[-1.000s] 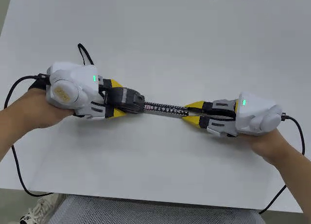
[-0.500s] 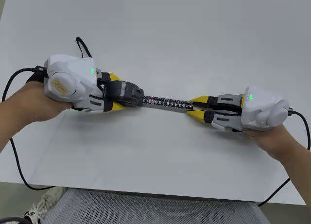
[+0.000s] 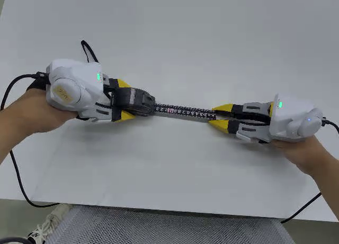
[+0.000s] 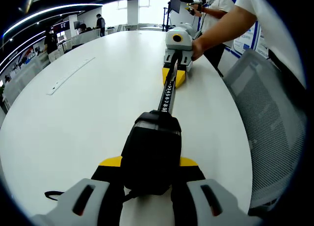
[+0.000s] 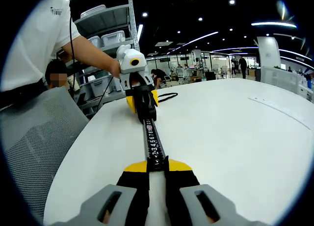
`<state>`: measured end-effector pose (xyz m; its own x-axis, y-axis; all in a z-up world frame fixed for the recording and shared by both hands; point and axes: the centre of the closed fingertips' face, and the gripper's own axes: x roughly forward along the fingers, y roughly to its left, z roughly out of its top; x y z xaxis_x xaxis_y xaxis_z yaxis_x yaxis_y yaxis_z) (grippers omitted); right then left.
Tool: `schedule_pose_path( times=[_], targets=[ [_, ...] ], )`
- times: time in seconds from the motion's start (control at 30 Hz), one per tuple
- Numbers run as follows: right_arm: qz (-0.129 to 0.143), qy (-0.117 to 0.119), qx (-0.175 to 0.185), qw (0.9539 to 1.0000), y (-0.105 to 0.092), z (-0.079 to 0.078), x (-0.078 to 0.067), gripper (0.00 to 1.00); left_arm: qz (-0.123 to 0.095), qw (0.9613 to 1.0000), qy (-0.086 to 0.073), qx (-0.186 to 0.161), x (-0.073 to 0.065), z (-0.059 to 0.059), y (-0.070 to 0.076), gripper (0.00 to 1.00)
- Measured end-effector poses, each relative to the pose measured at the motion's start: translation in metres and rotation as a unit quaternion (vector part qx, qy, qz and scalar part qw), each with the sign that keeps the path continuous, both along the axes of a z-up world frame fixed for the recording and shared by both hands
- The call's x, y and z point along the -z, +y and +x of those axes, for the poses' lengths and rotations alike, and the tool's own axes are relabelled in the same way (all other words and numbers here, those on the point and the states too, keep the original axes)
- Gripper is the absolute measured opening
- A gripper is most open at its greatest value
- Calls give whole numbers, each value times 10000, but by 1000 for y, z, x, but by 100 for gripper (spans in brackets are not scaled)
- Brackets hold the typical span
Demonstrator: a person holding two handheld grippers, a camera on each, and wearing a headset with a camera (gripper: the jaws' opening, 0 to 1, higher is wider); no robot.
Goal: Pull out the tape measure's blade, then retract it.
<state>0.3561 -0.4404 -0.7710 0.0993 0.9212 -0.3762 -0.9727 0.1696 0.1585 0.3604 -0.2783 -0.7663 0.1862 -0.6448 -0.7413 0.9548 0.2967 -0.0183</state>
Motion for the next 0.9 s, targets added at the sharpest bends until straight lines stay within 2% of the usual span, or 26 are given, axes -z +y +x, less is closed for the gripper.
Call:
schedule_pose_path(
  times=[0.9],
  targets=[
    [7, 105, 123, 9999, -32, -1, 0, 9, 23, 10000, -8, 25, 0, 0, 0, 33]
  ],
)
